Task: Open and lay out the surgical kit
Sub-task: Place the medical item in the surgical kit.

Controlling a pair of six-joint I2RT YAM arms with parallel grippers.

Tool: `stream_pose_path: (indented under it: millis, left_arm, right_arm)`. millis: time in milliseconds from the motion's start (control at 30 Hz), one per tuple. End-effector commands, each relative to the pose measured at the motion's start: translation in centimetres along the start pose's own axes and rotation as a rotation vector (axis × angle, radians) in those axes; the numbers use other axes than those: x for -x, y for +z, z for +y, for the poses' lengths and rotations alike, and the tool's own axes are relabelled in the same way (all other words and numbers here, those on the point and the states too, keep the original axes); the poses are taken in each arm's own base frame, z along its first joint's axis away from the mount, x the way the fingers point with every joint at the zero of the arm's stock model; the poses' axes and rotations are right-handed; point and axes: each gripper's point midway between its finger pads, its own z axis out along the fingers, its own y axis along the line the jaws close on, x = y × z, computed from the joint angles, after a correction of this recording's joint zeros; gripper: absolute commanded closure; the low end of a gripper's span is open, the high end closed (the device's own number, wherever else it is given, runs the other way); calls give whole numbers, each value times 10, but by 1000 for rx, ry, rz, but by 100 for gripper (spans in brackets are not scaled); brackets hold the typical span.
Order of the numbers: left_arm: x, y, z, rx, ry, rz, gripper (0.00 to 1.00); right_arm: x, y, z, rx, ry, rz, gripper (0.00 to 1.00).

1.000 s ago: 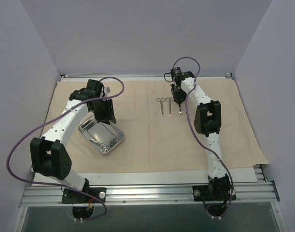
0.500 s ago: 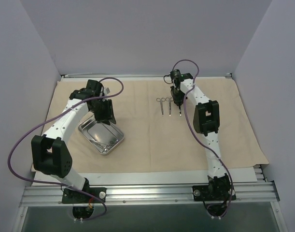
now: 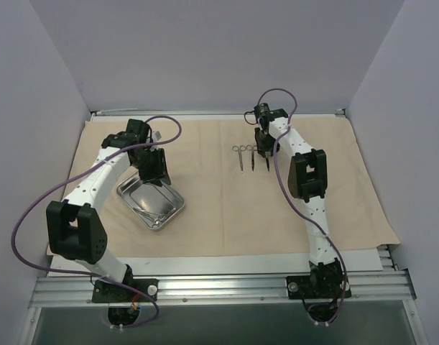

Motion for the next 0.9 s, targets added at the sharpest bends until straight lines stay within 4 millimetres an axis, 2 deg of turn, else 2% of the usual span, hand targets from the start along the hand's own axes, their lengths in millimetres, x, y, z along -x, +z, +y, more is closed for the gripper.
stream_pose_path:
  millis: [0, 267, 367, 400, 433, 467, 567, 600, 633, 667, 700, 733, 767, 800, 833, 867]
  left_arm:
    - [3, -4, 0, -21, 12, -11, 55]
    - [6, -9, 0, -13, 5, -27, 55]
    - [7, -12, 11, 56, -23, -36, 55]
    - [6, -10, 16, 82, -37, -22, 55]
    - [2, -14, 22, 119, -77, 1, 55]
    - [1, -11, 34, 185, -102, 13, 55]
    - [-12, -9, 55, 296, -245, 101, 54]
    - [-16, -9, 58, 311, -279, 122, 54]
    - [-18, -9, 59, 319, -311, 132, 54]
    - [-20, -6, 60, 329, -361, 136, 54]
    - [-21, -5, 60, 332, -381, 136, 54]
    - [-20, -4, 59, 327, -405, 126, 54]
    - [-24, -2, 59, 327, -447, 123, 54]
    - [-25, -1, 58, 322, -464, 115, 54]
    - [-21, 3, 56, 299, -485, 93, 54]
    - [-29, 8, 57, 297, -493, 103, 53]
  right_arm:
    - [-8, 2, -7, -27, 2, 27, 67]
    - [16, -21, -9, -14, 25, -49, 66]
    - [28, -45, -4, 30, 58, -104, 66]
    - [36, -62, -4, 47, 74, -139, 66]
    - [38, -72, -1, 64, 84, -152, 65]
    - [44, -91, 2, 104, 107, -181, 64]
    - [45, -121, 12, 157, 112, -207, 62]
    - [47, -141, 14, 185, 115, -236, 61]
    - [45, -151, 22, 227, 106, -240, 61]
    - [47, -174, 27, 257, 100, -281, 60]
    - [36, -173, 33, 279, 85, -259, 59]
    - [36, -181, 37, 304, 80, -279, 59]
    - [33, -198, 41, 333, 71, -306, 59]
    - [19, -193, 47, 360, 59, -269, 58]
    - [17, -196, 51, 380, 60, -279, 58]
    - [13, -208, 53, 401, 55, -295, 58]
